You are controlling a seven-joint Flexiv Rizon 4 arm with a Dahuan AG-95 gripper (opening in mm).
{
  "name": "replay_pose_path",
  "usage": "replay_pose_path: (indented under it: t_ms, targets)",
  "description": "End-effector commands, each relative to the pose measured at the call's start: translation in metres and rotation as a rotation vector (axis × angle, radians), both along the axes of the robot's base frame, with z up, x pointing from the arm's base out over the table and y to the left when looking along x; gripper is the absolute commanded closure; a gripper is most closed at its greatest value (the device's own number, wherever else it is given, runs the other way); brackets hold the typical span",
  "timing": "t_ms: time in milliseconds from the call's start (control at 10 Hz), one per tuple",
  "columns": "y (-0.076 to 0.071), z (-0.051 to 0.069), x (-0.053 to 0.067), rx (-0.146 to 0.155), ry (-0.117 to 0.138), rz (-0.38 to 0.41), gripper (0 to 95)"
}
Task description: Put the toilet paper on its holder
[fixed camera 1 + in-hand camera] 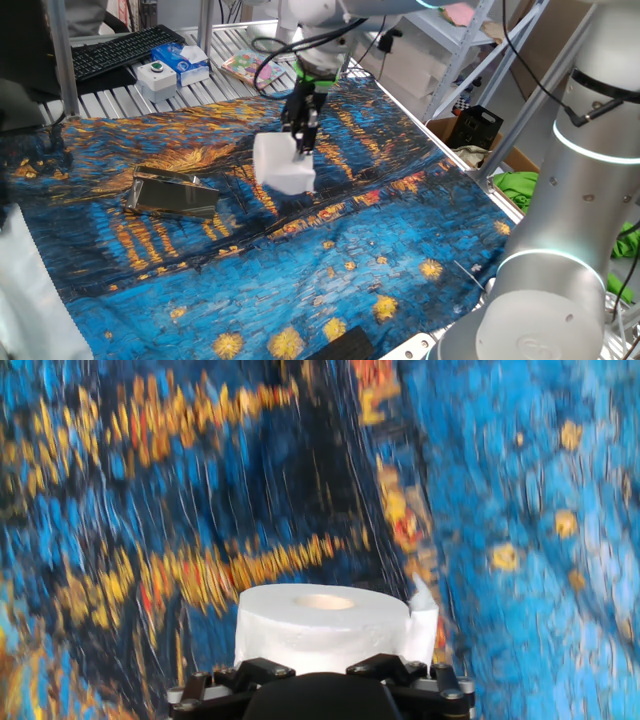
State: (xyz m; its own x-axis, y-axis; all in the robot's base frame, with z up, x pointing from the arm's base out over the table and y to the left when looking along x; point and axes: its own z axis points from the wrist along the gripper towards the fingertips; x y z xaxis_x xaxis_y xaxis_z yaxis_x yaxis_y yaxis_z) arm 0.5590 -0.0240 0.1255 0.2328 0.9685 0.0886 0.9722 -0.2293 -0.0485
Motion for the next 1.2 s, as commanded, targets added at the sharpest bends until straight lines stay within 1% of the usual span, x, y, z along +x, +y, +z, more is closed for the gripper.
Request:
replay_pose_path:
  t_ms: [100, 200, 400, 500, 600, 700, 800, 900, 1000, 1200]
  targets:
    - [0.012, -0.003, -0.001, 0.001, -0.002, -0.049, 95.0]
    - [0.019, -0.005, -0.002, 0.002, -0.002, -0.070, 95.0]
    - [0.036, -0.009, -0.006, 0.001, -0.001, -0.079, 95.0]
    - [0.042, -0.011, -0.008, 0.000, -0.001, -0.082, 95.0]
    - [0.049, -0.012, -0.010, 0.002, -0.002, -0.085, 95.0]
    - [0.060, -0.014, -0.014, 0.001, -0.004, -0.095, 95.0]
    - [0.066, -0.016, -0.016, 0.004, -0.010, -0.109, 95.0]
    - [0.068, -0.016, -0.018, 0.010, -0.020, -0.121, 95.0]
    - [0.070, -0.014, -0.018, 0.023, -0.024, -0.145, 95.0]
    - [0.073, -0.012, -0.020, 0.030, -0.023, -0.152, 95.0]
